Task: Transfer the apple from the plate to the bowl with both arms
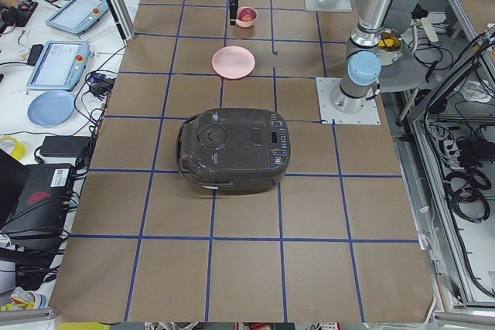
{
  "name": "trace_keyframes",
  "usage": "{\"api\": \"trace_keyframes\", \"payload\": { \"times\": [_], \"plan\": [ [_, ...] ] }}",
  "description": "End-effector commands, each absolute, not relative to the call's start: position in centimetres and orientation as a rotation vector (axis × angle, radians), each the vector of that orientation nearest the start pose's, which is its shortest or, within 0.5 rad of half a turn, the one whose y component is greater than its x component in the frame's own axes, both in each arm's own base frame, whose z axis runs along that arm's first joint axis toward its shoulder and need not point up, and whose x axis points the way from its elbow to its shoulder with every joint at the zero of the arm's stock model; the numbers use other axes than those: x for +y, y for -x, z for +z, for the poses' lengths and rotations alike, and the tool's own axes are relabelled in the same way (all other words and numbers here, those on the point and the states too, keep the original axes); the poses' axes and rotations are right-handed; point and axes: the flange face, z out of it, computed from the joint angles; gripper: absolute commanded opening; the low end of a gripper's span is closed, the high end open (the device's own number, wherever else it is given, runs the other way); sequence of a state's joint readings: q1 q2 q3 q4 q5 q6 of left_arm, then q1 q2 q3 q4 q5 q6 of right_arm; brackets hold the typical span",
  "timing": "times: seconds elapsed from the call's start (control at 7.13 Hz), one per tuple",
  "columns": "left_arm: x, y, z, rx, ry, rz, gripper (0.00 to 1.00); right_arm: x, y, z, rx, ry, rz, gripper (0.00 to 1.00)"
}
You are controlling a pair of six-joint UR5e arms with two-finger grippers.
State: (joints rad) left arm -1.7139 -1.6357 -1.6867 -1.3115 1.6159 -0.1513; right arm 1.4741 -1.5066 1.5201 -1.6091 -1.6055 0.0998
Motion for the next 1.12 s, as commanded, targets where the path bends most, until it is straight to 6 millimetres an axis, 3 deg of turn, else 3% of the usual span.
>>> {"api": "trace_keyframes", "payload": {
  "times": [0.0, 0.14, 0.56, 0.7, 0.98],
  "plan": [
    [-50.9, 14.7, 49.2, 3.110, 0.083, -0.121, 1.00, -52.0, -11.7, 49.2, 3.154, -0.258, -0.065, 1.00],
    [-51.3, 14.7, 50.6, 3.110, 0.080, -0.058, 1.00, -51.1, -12.8, 49.6, 3.153, -0.226, -0.060, 1.00],
    [-52.9, 15.0, 48.6, 3.119, 0.094, -0.043, 1.00, -49.4, -16.3, 50.8, 3.151, -0.120, -0.106, 1.00],
    [-52.6, 15.4, 48.5, 3.110, 0.077, -0.037, 1.00, -49.4, -16.3, 51.3, 3.156, -0.118, -0.115, 1.00],
    [-50.5, 15.6, 50.5, 3.113, 0.047, -0.077, 1.00, -48.3, -16.0, 52.1, 3.158, -0.120, -0.111, 1.00]
  ]
}}
